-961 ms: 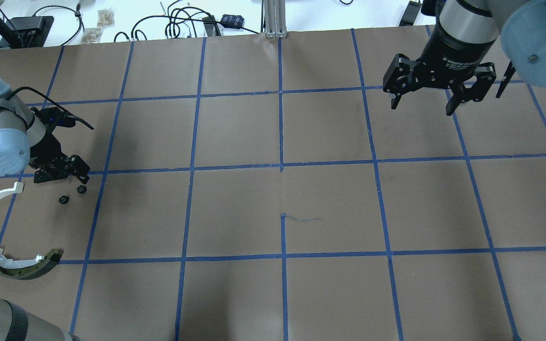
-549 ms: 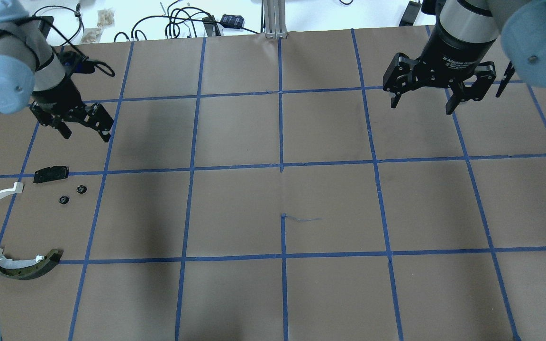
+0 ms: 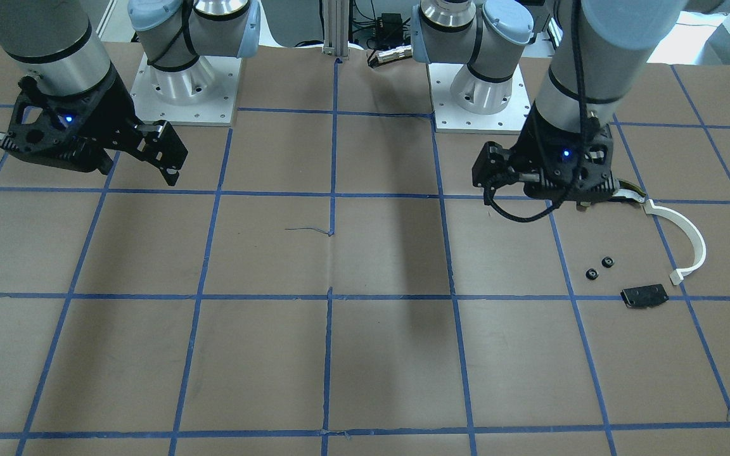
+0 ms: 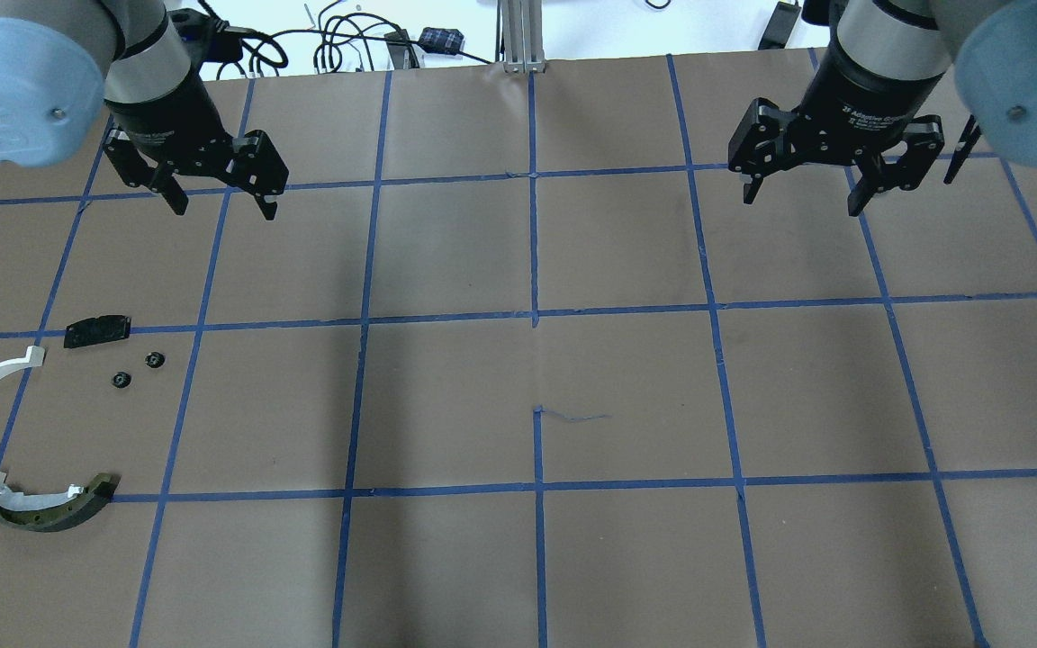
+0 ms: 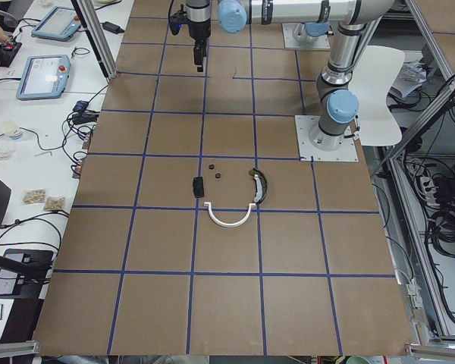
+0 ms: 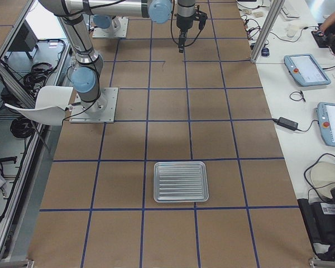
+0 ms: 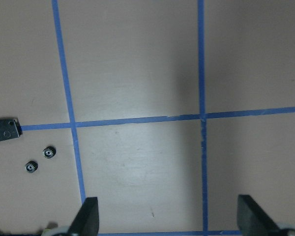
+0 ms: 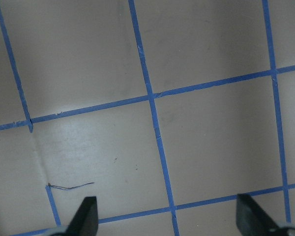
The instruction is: Place bearing gear from tray to pile
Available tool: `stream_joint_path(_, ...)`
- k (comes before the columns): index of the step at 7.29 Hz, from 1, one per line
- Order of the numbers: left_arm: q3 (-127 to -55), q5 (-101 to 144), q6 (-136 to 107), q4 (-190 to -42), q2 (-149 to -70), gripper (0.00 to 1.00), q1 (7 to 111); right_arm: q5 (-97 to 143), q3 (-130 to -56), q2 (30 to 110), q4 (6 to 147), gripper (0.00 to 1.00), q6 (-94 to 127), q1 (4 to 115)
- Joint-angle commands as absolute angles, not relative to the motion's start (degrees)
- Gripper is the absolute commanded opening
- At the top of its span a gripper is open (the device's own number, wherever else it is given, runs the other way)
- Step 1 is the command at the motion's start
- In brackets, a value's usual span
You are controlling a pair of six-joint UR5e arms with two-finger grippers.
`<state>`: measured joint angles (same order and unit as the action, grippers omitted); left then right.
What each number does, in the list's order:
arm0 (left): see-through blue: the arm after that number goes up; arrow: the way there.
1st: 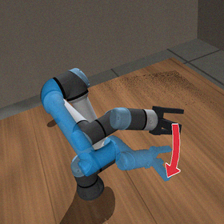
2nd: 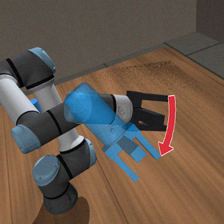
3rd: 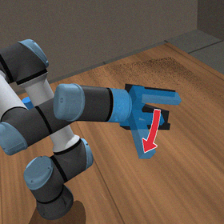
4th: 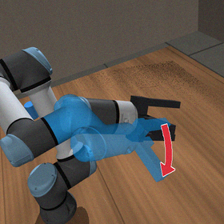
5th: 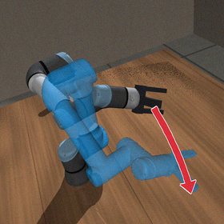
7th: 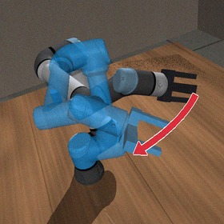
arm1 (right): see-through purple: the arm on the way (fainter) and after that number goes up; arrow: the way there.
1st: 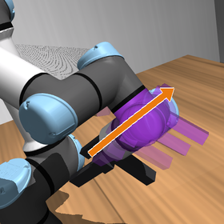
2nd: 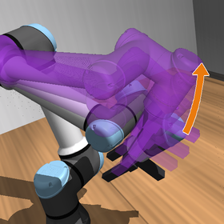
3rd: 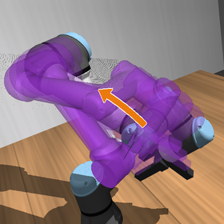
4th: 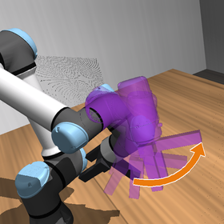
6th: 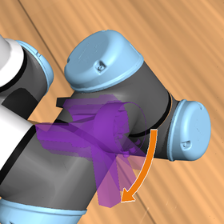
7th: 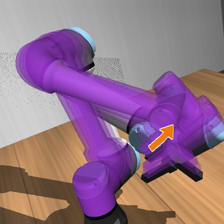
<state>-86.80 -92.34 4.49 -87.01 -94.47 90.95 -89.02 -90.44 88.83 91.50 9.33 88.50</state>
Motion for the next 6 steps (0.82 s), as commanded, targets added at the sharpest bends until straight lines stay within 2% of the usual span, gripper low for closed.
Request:
stream_joint_path(1,-87.4,-87.3,4.8,-87.2,-90.5,1.0,92.4,-88.9,-90.4,88.9,91.5,1.0,9.3,88.5)
stream_joint_path(6,-89.7,-92.8,4.7,-86.9,-91.6,1.0,91.5,-89.1,-90.5,88.9,90.9,1.0,9.3,88.5)
